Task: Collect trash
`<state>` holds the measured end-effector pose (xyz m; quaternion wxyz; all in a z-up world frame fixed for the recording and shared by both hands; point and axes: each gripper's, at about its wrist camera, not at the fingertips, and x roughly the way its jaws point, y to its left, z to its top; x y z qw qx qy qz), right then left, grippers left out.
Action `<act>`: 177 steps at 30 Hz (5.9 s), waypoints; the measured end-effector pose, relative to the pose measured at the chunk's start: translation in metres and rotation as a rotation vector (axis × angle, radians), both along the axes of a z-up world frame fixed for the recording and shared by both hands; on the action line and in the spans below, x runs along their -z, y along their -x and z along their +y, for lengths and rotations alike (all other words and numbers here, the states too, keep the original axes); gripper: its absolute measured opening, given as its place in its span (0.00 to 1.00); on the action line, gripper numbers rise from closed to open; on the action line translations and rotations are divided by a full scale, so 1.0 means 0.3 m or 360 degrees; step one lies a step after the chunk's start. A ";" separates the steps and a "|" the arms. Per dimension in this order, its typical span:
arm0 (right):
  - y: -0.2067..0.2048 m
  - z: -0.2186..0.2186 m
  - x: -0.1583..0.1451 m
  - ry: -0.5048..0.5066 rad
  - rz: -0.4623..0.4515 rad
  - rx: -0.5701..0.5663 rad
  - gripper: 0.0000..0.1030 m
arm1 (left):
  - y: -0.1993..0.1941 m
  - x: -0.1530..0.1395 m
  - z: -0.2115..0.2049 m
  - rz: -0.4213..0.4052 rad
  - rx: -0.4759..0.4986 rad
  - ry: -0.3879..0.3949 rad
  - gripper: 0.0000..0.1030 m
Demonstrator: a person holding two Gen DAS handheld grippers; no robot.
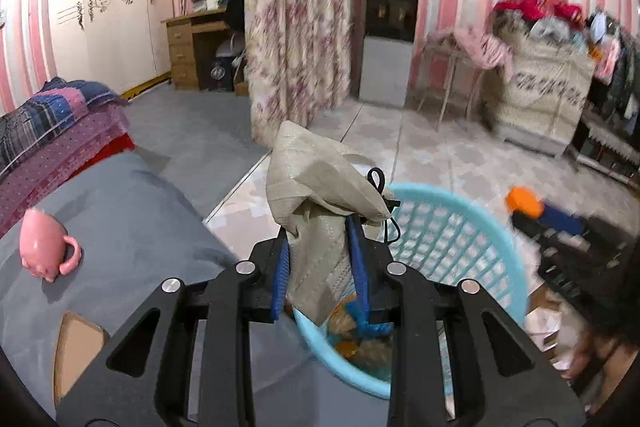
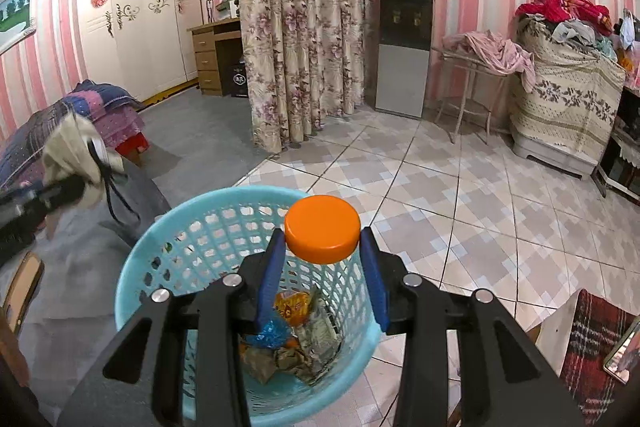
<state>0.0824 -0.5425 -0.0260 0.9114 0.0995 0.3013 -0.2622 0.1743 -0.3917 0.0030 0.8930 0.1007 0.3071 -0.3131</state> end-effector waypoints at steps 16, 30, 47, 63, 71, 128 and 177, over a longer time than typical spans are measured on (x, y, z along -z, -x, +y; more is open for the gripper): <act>0.002 -0.027 0.033 -0.0032 0.0035 0.0038 0.37 | -0.014 0.180 -0.120 0.0085 0.0131 -0.0177 0.36; -0.003 -0.021 0.033 -0.0044 0.0028 0.0040 0.38 | -0.060 0.092 0.001 0.0034 -0.0026 -0.0069 0.83; -0.113 0.090 0.078 -0.0082 0.0020 0.0001 0.38 | -0.161 -0.021 0.235 -0.0131 -0.0347 -0.0006 0.95; -0.179 0.179 0.095 -0.0013 0.0106 -0.0095 0.71 | -0.191 -0.019 0.298 -0.0089 -0.0400 0.0022 0.95; -0.174 0.218 0.057 0.0035 0.0061 -0.0122 0.91 | -0.155 -0.049 0.318 -0.0144 -0.0412 0.0015 0.95; 0.224 0.968 -0.020 0.0135 -0.0207 -0.0437 0.96 | 0.411 -0.016 1.128 -0.0224 -0.0733 -0.0024 0.95; 0.192 1.022 -0.037 0.0241 -0.0272 -0.0475 0.96 | 0.438 0.000 1.112 -0.0279 -0.0745 0.0010 0.95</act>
